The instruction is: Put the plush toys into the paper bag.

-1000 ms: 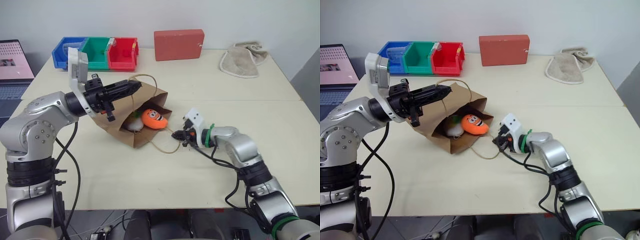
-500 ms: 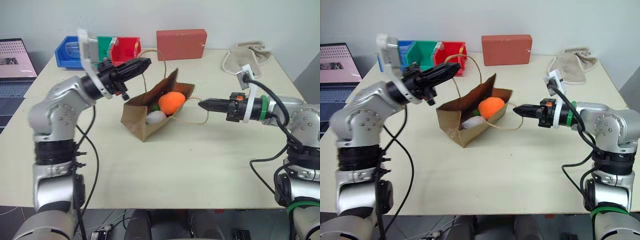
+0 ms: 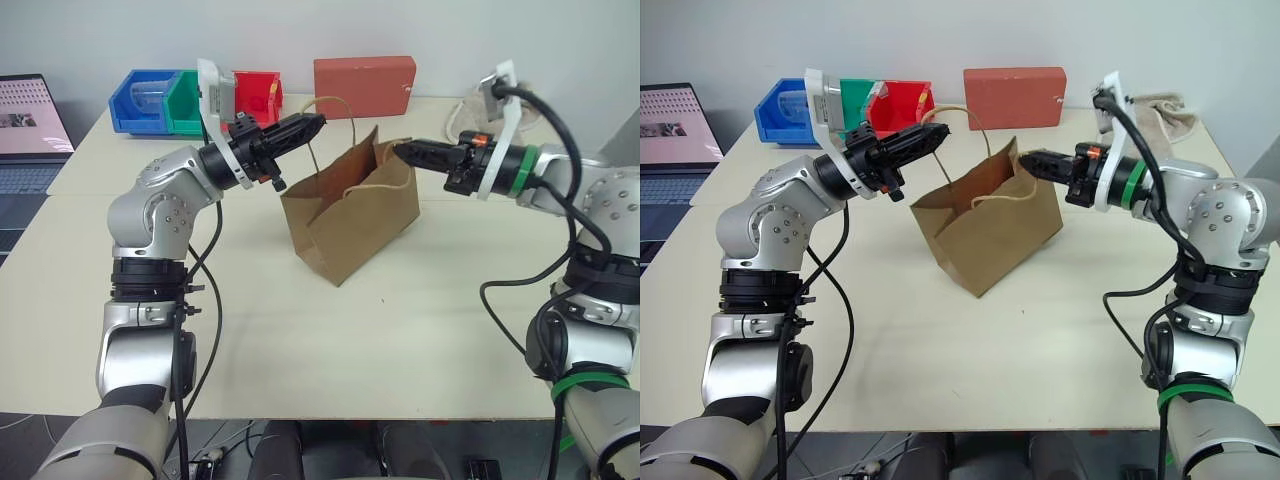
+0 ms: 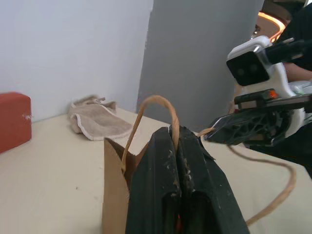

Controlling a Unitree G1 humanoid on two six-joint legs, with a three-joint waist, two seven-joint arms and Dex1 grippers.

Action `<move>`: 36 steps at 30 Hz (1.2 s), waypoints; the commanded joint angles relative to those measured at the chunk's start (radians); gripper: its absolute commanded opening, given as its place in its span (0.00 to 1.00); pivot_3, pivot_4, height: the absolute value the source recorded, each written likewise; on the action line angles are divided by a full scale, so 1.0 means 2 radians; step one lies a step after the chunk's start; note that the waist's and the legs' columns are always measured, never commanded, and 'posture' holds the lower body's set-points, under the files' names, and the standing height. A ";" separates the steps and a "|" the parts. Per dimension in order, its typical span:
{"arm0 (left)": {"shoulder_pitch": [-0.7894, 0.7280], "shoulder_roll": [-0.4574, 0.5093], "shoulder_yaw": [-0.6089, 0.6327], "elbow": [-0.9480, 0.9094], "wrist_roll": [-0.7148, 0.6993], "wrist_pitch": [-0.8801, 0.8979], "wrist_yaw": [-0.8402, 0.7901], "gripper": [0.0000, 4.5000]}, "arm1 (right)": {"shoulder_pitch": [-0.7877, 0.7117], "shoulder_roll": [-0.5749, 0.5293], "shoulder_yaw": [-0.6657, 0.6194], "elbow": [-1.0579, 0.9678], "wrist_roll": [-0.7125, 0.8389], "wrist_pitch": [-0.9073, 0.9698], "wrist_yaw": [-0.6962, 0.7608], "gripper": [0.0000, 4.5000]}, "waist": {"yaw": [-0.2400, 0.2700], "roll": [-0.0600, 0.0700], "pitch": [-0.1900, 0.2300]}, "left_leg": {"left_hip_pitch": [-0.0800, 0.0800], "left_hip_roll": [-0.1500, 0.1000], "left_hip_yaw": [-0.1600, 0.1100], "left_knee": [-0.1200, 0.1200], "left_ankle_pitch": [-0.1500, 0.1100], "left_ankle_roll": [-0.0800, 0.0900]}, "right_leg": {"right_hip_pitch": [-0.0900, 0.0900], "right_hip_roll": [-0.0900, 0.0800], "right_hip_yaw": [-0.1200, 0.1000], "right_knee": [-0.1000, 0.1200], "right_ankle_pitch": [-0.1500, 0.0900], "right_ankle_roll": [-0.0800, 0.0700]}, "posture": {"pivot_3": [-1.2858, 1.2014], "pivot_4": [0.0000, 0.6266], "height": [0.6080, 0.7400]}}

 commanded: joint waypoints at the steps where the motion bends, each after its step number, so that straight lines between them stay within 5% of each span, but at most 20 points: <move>1: 0.003 0.019 0.003 -0.025 0.015 -0.011 -0.001 0.14 | -0.010 -0.005 -0.006 -0.016 0.006 -0.019 -0.008 0.15 | 0.000 0.000 0.000 | 0.000 0.000 0.000 0.000 0.000 0.000 | 0.000 0.000 0.000 0.000 0.000 0.000 | 0.52 0.24 1.00; 12: 0.089 0.102 0.026 -0.120 0.001 0.020 -0.019 0.91 | 0.007 -0.132 0.027 -0.074 0.035 -0.064 0.106 1.00 | -0.004 0.001 0.000 | 0.000 0.000 0.000 0.000 0.000 0.000 | 0.000 0.000 0.000 -0.001 0.000 0.000 | 0.52 0.24 1.00; 14: 0.099 0.109 0.030 -0.130 -0.011 0.024 -0.029 0.99 | 0.013 -0.149 0.028 -0.080 0.045 -0.072 0.128 1.00 | -0.004 0.001 0.000 | 0.000 0.000 0.000 0.000 0.000 0.000 | 0.000 0.000 0.000 -0.001 0.000 0.000 | 0.52 0.24 1.00; 24: 0.189 0.113 0.019 -0.194 0.000 0.027 -0.015 0.99 | 0.158 -0.310 0.055 -0.154 -0.001 -0.210 0.268 1.00 | 0.004 0.000 0.000 | 0.000 0.000 0.000 0.000 0.000 0.000 | 0.001 0.000 0.000 -0.003 0.000 0.000 | 0.52 0.24 1.00; 36: 0.194 0.064 -0.018 -0.187 0.024 -0.007 -0.005 0.99 | 0.198 -0.309 0.073 -0.224 0.020 -0.219 0.264 1.00 | 0.005 0.000 0.000 | 0.000 0.000 0.001 0.001 0.000 0.000 | 0.001 0.000 0.001 -0.003 0.000 0.000 | 0.52 0.24 1.00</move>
